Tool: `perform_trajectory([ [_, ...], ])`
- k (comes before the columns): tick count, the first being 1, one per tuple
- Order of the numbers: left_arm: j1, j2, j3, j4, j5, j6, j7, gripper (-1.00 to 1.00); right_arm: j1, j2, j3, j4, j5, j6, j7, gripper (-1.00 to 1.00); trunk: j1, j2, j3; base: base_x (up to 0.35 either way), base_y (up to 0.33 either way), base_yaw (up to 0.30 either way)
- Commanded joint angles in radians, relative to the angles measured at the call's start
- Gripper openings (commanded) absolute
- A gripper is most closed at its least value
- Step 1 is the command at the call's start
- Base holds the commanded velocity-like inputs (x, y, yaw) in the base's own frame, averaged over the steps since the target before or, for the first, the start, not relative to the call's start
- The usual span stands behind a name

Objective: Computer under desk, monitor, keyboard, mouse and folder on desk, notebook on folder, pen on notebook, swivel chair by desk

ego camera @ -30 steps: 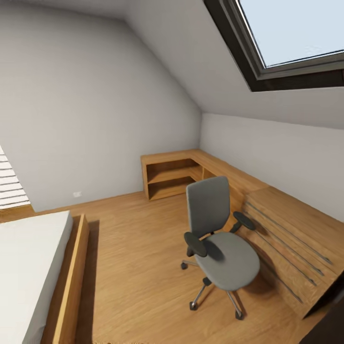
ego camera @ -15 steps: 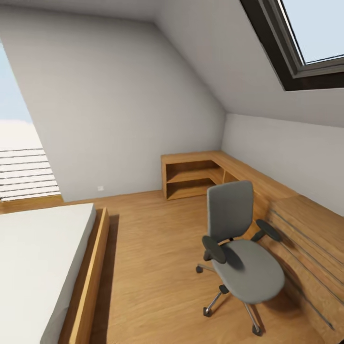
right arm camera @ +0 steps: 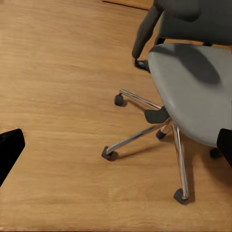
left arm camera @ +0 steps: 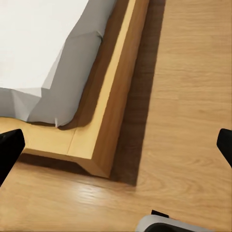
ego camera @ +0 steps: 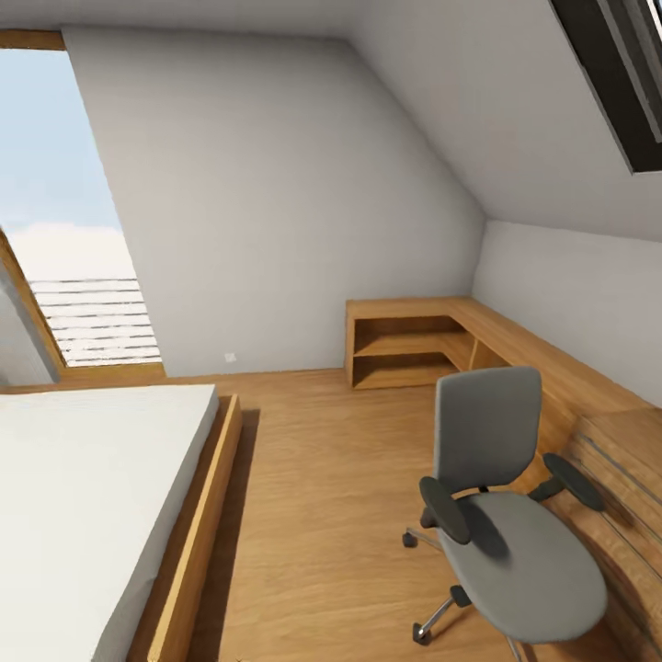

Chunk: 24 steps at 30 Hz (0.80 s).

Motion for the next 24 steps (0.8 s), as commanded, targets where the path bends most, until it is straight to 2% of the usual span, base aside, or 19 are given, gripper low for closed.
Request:
perform_trajectory([
  [1,0.0,0.0,-0.009,-0.002,0.007,-0.002,0.005,1.0,-0.001,0.0,0.003,0.002,0.008,0.011,-0.01,1.0,0.001,-0.002,-0.002,0.035,-0.021,0.255],
  [6,0.0,0.001,-0.009,-0.002,0.007,-0.002,0.005,1.0,-0.001,0.0,0.006,0.002,0.008,0.079,-0.006,1.0,0.001,-0.002,-0.002,0.12,0.009,0.111],
  [18,0.0,0.001,-0.009,-0.002,0.007,-0.002,0.005,1.0,-0.001,0.0,0.007,0.002,0.008,0.091,-0.005,1.0,0.001,-0.002,-0.002,0.288,0.078,0.012],
  [24,0.0,-0.001,-0.008,-0.002,0.007,-0.002,0.005,1.0,-0.001,0.001,0.007,0.001,0.009,0.091,-0.005,1.0,0.001,-0.002,-0.002,0.2,0.025,0.001],
])
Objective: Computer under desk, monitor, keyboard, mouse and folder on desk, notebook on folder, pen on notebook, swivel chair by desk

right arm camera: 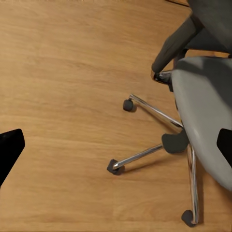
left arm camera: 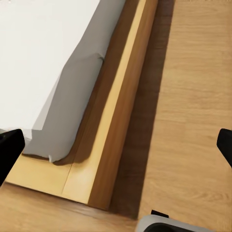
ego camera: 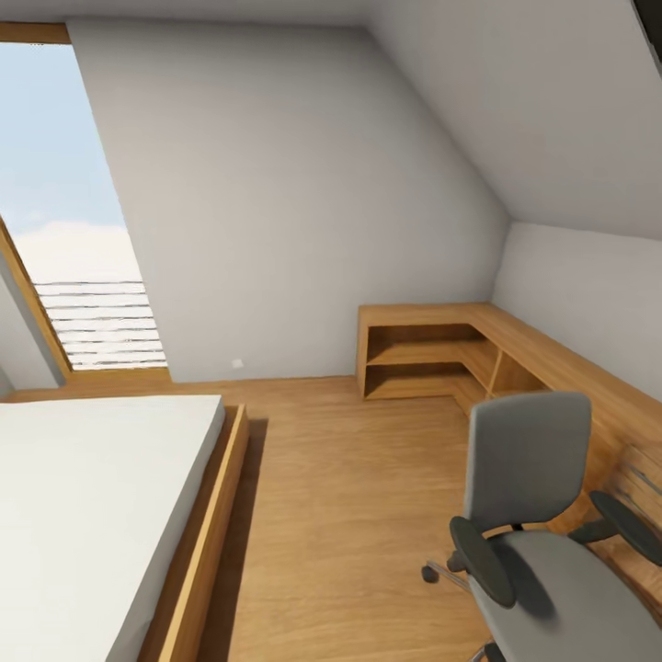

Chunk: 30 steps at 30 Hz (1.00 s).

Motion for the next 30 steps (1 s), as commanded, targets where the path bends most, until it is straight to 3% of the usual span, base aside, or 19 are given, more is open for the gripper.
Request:
perform_trajectory([
  [1,0.0,0.0,-0.008,-0.002,0.007,-0.002,0.005,1.0,-0.001,0.001,0.003,0.002,0.008,-0.001,-0.01,1.0,0.001,-0.002,-0.002,0.178,0.01,0.0],
  [30,0.0,0.0,-0.008,-0.002,0.007,-0.002,0.006,1.0,-0.001,0.003,0.0,0.003,0.007,0.002,-0.012,1.0,0.001,-0.002,-0.002,0.293,0.001,0.0],
])
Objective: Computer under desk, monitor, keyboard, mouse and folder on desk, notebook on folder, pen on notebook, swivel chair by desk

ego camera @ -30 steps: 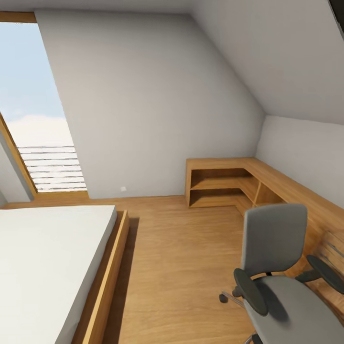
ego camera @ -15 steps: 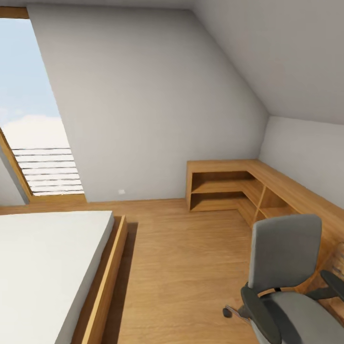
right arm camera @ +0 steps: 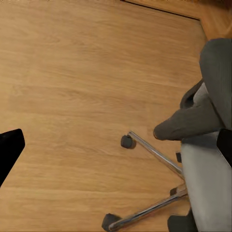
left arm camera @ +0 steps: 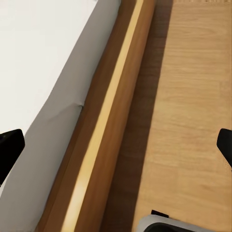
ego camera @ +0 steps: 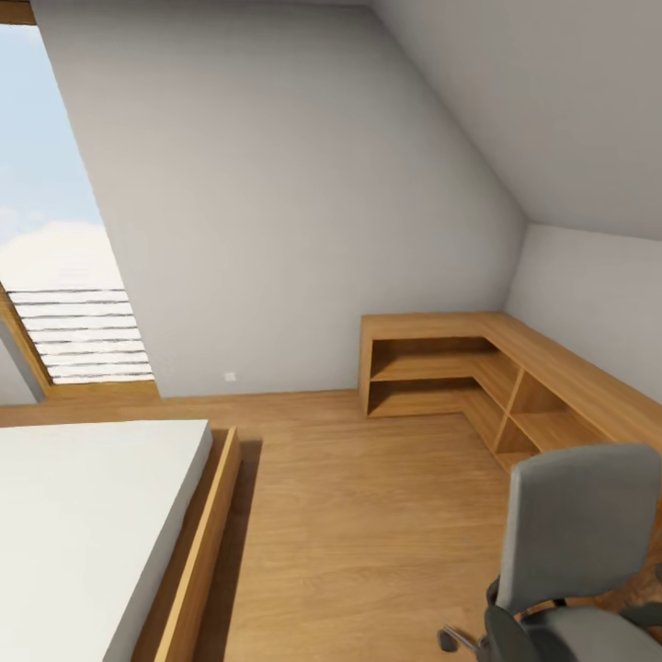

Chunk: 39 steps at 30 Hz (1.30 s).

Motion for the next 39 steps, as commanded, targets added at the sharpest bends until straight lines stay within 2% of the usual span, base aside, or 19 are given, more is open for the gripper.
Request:
perform_trajectory([
  [1,0.0,0.0,-0.009,-0.002,0.007,-0.002,0.005,1.0,-0.001,0.0,0.003,0.002,0.008,-0.001,-0.01,1.0,0.001,-0.002,-0.002,0.316,0.0,0.0],
  [7,0.0,0.001,-0.009,-0.002,0.007,-0.002,0.004,1.0,-0.001,-0.001,0.005,0.002,0.009,-0.001,-0.009,1.0,0.001,-0.002,-0.002,0.233,0.0,0.0],
  [16,0.0,0.001,-0.01,-0.002,0.007,-0.002,0.004,1.0,-0.001,-0.001,0.006,0.002,0.009,-0.001,-0.009,1.0,0.001,-0.002,-0.002,0.051,0.01,0.0],
  [39,0.0,0.001,-0.01,-0.002,0.007,-0.002,0.004,1.0,-0.001,-0.001,0.006,0.002,0.009,-0.001,-0.009,1.0,0.001,-0.002,-0.002,0.069,0.134,0.0],
])
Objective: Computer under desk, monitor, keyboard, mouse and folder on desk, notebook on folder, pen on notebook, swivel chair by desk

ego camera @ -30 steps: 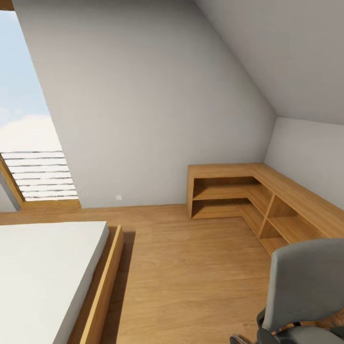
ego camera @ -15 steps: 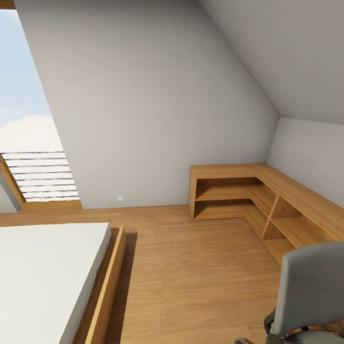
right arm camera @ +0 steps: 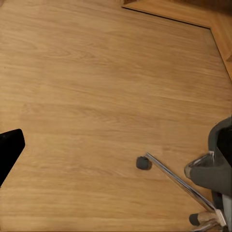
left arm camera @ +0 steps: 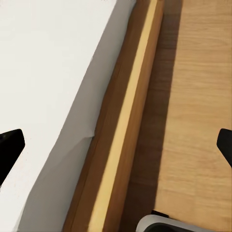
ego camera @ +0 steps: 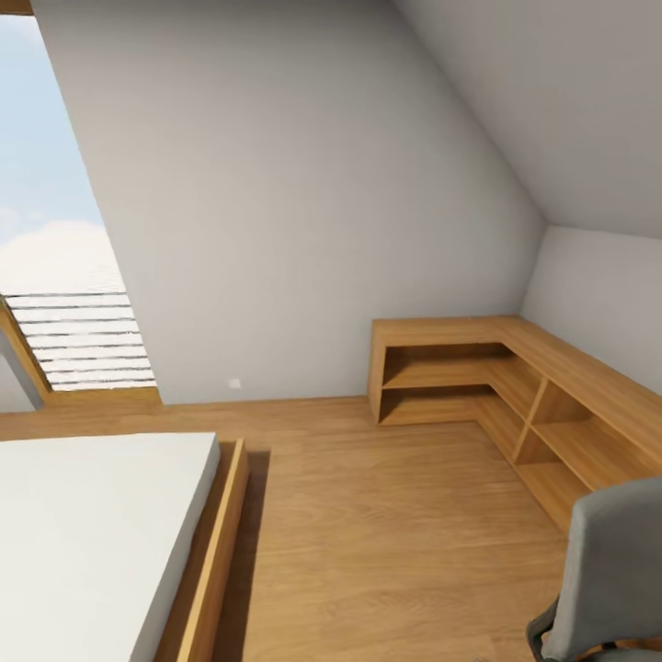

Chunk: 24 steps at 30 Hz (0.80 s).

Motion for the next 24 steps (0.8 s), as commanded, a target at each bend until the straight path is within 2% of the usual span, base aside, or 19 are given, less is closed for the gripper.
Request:
perform_trajectory([
  [1,0.0,0.0,-0.009,-0.002,0.007,-0.001,0.005,1.0,-0.001,0.0,0.003,0.002,0.007,-0.001,-0.01,1.0,0.001,-0.002,-0.002,0.157,0.053,0.0],
  [24,0.0,-0.001,-0.008,-0.002,0.007,-0.001,0.007,1.0,-0.001,0.0,0.003,0.002,0.007,-0.001,-0.011,1.0,0.001,-0.002,-0.002,0.3,0.007,0.0],
])
